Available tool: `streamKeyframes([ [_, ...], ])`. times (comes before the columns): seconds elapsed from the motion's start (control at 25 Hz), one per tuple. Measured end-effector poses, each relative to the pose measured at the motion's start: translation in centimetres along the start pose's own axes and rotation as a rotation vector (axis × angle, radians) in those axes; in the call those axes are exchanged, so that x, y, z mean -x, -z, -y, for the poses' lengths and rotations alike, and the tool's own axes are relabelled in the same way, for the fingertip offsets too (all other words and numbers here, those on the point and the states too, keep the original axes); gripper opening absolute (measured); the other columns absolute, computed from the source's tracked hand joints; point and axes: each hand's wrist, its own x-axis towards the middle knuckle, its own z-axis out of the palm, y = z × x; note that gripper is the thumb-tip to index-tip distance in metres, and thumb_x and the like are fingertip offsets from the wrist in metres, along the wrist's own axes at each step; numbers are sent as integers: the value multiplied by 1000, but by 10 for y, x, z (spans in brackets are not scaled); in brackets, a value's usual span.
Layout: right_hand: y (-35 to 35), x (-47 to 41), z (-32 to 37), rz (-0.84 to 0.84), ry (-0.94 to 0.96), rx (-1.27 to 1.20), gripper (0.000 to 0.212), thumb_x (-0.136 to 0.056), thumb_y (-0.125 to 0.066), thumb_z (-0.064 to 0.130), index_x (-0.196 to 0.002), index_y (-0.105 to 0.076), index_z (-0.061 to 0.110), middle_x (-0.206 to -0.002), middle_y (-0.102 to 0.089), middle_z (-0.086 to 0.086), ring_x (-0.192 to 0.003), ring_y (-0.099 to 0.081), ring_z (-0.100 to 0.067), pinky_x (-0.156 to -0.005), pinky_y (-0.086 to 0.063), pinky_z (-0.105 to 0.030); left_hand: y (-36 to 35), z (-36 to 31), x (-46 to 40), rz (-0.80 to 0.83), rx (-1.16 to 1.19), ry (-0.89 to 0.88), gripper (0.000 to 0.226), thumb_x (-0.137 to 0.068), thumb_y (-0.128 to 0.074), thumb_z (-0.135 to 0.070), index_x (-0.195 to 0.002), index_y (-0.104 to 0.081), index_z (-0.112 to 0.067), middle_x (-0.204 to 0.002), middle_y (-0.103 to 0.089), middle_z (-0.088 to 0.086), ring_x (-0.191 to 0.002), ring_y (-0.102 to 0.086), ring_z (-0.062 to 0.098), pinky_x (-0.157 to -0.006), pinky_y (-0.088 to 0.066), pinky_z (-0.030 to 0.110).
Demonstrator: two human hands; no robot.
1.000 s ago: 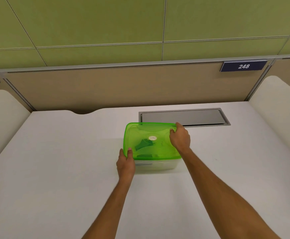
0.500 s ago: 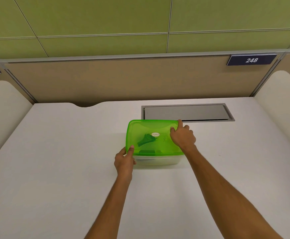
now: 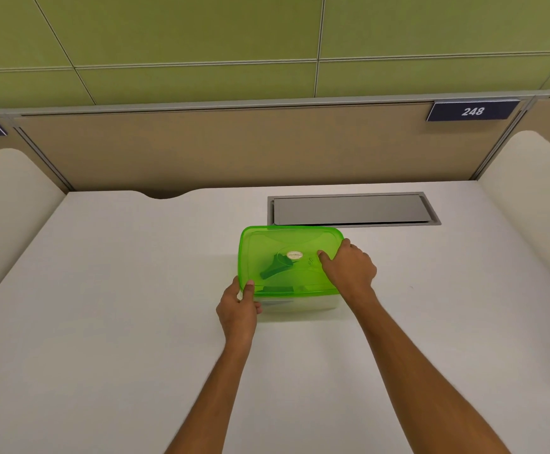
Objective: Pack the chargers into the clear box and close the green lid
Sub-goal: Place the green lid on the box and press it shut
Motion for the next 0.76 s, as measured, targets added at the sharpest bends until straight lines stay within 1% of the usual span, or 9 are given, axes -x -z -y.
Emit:
streamKeyframes([
  [0.08, 1, -1, -1, -5, 7, -20, 60, -85, -53, 56, -118, -52, 6, -114, -64, -13, -104, -60, -36, -73, -46, -37, 0, -2, 2, -3, -20, -18, 27, -94, -59, -21, -119, -62, -12, -88, -69, 18, -49, -61, 20, -45, -45, 10],
  [0.16, -1, -2, -3, 17, -6, -47, 65, -83, -53, 59, -123, -49, 7, -118, -60, -13, -105, -58, -37, -75, -46, -39, -1, -2, 3, -5, -21, -34, 24, -94, -59, -18, -117, -63, -11, -92, -67, 14, -49, -61, 21, -46, -48, 13],
  [0.32, -17, 6, -8, 72, -105, -154, 80, -84, -45, 63, -143, -29, 12, -131, -47, -15, -110, -55, -40, -82, -45, -44, -2, 2, -1, -3, -16, -17, 26, -92, -62, -14, -119, -61, -13, -103, -65, 16, -50, -62, 22, -45, -47, 11],
  [0.44, -24, 9, -11, 5, -108, -185, 69, -90, -40, 58, -139, -32, 11, -127, -47, -18, -100, -59, -42, -76, -46, -43, -1, 2, -3, -9, -27, -11, 31, -90, -65, -14, -120, -61, -9, -103, -65, 20, -51, -60, 23, -44, -46, 11],
  [0.52, -25, 7, -11, 15, -122, -203, 62, -93, -36, 56, -136, -35, 11, -124, -49, -20, -96, -59, -43, -74, -45, -42, 1, 2, -7, -29, -45, 0, 34, -87, -68, -17, -119, -61, -6, -104, -65, 17, -52, -60, 24, -43, -46, 12],
  [0.6, -27, 5, -12, 15, -134, -202, 62, -93, -35, 57, -136, -35, 12, -123, -50, -20, -97, -59, -44, -74, -44, -42, 4, 1, -12, -31, -58, 43, 40, -84, -73, -20, -119, -61, -5, -97, -64, 10, -51, -60, 22, -46, -50, 18],
  [0.68, -28, 4, -14, 9, -139, -200, 64, -92, -36, 60, -137, -34, 15, -121, -51, -20, -97, -60, -44, -72, -42, -40, 8, -2, -20, 3, -117, 81, 46, -80, -76, -24, -120, -60, -6, -83, -63, 4, -53, -60, 19, -56, -55, 30],
  [0.72, -29, 4, -14, 9, -139, -199, 65, -91, -36, 61, -137, -34, 15, -121, -51, -20, -97, -60, -44, -72, -42, -40, 10, -6, -26, 34, -162, 101, 51, -80, -76, -28, -123, -57, -9, -82, -61, 2, -58, -62, 19, -61, -57, 35],
  [0.76, -30, 4, -14, 9, -140, -197, 65, -91, -36, 62, -137, -34, 15, -121, -51, -20, -97, -60, -44, -72, -43, -41, 10, -11, -34, 69, -206, 124, 54, -81, -74, -34, -126, -53, -12, -88, -61, 4, -67, -62, 21, -64, -58, 37],
])
